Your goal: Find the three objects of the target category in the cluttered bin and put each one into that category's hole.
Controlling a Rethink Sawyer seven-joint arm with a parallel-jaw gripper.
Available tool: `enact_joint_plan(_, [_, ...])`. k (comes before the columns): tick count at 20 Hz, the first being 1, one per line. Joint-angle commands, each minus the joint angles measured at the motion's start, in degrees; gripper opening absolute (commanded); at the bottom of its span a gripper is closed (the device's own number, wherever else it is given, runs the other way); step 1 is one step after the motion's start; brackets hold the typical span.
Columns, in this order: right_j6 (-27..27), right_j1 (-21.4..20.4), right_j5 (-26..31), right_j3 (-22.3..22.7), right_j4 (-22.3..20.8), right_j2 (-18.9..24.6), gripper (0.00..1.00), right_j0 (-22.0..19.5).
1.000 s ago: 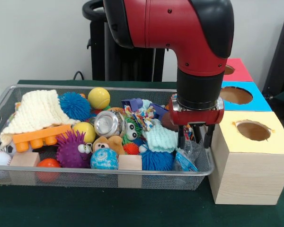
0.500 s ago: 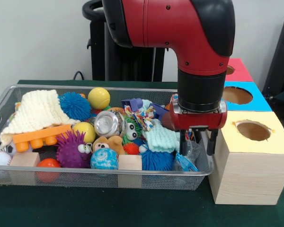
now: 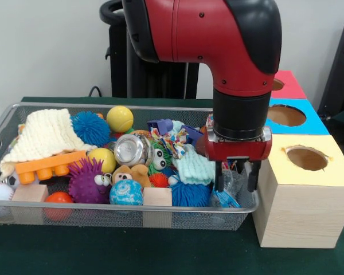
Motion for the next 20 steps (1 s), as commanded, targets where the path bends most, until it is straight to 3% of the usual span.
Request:
enact_joint_plan(1, [12.41,3.56,-2.77,0.1,1.14,-0.59,1.0,-0.97])
enact_joint_plan(14, [16.61,3.77,-3.57,5.56,2.93,-4.14,1.0,-0.52])
enact_joint_plan(20, [17.29,3.65,-2.49,5.87,4.57,-4.49,1.0,0.33])
